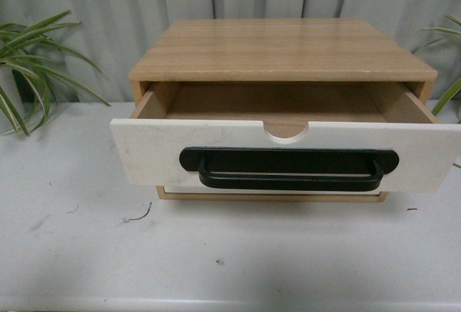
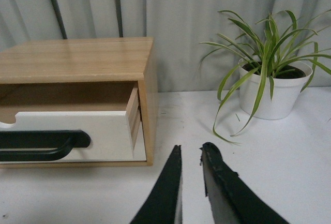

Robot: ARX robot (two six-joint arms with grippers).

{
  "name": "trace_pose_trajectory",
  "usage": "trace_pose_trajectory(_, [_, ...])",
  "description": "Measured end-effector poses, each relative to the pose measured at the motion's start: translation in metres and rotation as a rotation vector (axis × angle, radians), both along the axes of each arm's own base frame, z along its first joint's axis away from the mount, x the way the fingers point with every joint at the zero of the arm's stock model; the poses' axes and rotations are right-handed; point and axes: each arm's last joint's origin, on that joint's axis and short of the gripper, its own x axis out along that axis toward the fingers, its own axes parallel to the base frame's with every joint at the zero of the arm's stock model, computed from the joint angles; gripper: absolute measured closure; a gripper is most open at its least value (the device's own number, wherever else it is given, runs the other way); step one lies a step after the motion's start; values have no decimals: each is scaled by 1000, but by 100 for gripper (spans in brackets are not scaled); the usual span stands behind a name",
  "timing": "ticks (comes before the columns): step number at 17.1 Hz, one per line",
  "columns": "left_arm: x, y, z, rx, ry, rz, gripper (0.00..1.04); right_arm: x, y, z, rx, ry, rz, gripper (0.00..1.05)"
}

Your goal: Pull drawer

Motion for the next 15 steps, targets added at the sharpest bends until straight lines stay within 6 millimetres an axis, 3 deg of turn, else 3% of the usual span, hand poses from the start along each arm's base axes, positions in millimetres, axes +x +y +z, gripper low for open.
trace_pose_trajectory(7, [0, 0, 0, 0, 0, 0, 8, 0, 0, 0, 0, 0, 0, 8])
trace_pose_trajectory(15, [0, 0, 0, 0, 0, 0, 7, 0, 0, 0, 0, 0, 0, 6])
